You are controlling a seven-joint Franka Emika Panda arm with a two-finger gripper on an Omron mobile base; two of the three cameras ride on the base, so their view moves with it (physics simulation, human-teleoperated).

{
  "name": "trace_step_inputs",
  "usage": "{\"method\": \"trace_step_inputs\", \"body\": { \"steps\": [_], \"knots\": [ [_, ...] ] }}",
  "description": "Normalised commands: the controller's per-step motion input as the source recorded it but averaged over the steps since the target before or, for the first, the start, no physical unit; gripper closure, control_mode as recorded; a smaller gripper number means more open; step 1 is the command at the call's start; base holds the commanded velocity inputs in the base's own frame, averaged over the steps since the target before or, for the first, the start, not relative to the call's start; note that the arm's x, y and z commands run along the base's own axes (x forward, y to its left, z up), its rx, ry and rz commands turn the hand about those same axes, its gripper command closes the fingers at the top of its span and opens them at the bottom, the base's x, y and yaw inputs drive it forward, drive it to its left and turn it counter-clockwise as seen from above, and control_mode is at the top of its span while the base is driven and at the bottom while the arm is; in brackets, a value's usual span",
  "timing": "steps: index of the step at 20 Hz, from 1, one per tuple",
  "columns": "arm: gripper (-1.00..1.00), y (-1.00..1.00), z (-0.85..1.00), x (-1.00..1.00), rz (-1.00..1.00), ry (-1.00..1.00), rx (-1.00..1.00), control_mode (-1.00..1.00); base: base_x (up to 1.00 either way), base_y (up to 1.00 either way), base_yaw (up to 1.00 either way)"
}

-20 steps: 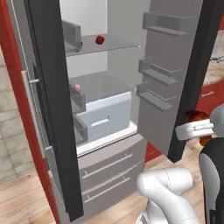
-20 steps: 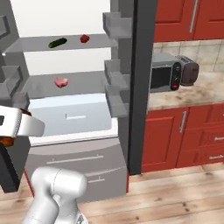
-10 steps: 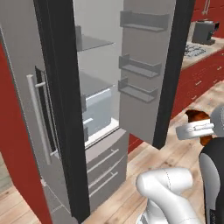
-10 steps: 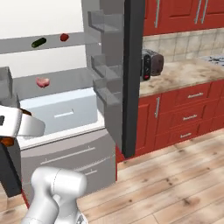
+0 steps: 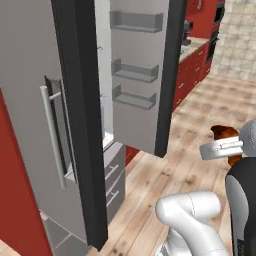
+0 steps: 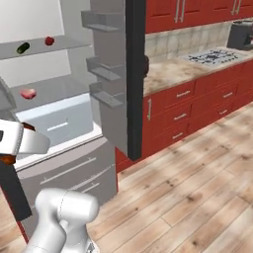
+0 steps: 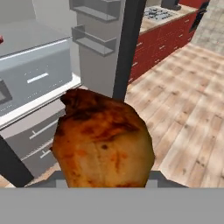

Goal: Gather the bell pepper and cucumber from the fridge and place them on a tray on the dining counter. Then gather the chicken drumstick and steak from the fridge and place them on the other tray.

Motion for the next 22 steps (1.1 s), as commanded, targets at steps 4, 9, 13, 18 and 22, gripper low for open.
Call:
{"method": "trace_step_inputs", "body": {
  "steps": [4, 9, 13, 18, 22],
  "knots": [
    [1.00, 0.00, 0.00, 0.00, 0.00, 0.00, 0.00, 1.00, -0.54, 0.00, -0.40],
    [1.00, 0.00, 0.00, 0.00, 0.00, 0.00, 0.00, 1.00, -0.52, -0.01, -0.40],
    [1.00, 0.00, 0.00, 0.00, 0.00, 0.00, 0.00, 1.00, -0.58, -0.01, -0.39],
    [1.00, 0.00, 0.00, 0.00, 0.00, 0.00, 0.00, 1.00, -0.70, -0.09, -0.39],
    [1.00, 0.00, 0.00, 0.00, 0.00, 0.00, 0.00, 1.00, -0.76, -0.17, -0.37]
  ]
}}
